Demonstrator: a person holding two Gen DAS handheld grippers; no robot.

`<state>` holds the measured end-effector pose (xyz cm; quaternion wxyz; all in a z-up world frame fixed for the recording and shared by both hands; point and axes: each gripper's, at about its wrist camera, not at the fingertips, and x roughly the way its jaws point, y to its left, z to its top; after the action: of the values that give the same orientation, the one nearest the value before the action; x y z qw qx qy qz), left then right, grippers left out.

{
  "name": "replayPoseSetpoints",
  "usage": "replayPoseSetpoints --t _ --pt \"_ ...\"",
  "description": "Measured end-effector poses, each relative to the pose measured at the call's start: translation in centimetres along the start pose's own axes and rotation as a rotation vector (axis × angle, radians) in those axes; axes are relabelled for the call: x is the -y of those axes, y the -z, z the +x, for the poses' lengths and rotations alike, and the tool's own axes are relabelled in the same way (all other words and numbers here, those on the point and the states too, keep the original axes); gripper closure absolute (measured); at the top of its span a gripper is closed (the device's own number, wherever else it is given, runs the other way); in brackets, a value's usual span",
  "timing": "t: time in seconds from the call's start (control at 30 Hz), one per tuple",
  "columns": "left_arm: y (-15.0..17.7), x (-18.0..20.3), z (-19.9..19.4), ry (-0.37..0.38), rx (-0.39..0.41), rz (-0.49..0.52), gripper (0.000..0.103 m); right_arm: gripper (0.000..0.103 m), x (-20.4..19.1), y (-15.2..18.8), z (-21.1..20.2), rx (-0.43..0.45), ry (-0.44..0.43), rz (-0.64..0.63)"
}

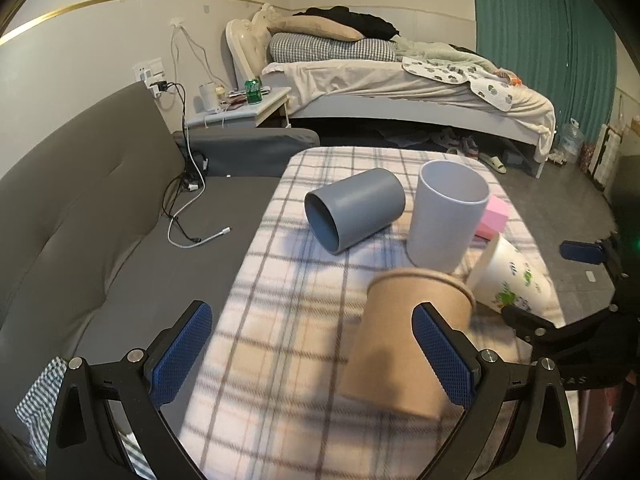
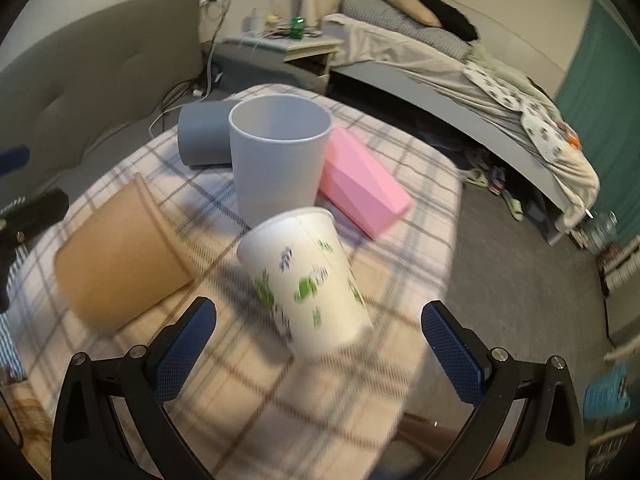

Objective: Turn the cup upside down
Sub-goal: 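Reach the right gripper to the white leaf-print cup and close on it, then lift the white cup with the right gripper and carry it toward the left gripper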

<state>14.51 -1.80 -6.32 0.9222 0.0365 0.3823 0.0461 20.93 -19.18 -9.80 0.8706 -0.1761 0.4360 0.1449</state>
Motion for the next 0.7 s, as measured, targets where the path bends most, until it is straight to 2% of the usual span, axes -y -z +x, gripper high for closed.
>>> replayPoseSetpoints --t 0.2,0.27,0.33,0.37,0.47,0.7 --pt "-0.4 0.0 1.0 0.001 0.000 0.018 0.000 0.001 -0.2 -1.2 3.6 -0.048 -0.023 -0.043" --pt "-0.4 0.0 1.1 0.006 -0.006 0.024 0.000 0.009 -0.4 -1.4 4.2 -0.071 -0.027 -0.051" --pt "-0.3 0.0 1.0 0.008 -0.010 0.026 0.000 0.028 -0.3 -1.4 4.4 -0.087 -0.042 -0.039" --pt "-0.3 -0.1 0.9 0.009 -0.012 0.027 0.000 0.033 -0.3 -1.3 4.3 -0.092 -0.051 -0.023" --pt "-0.3 -0.5 -0.3 0.012 -0.001 0.028 0.000 0.034 -0.2 -0.9 3.0 -0.091 -0.047 0.022" --pt "0.3 -2.3 -4.8 0.028 0.047 -0.004 0.000 0.034 -1.0 1.8 -4.4 -0.080 -0.043 0.237"
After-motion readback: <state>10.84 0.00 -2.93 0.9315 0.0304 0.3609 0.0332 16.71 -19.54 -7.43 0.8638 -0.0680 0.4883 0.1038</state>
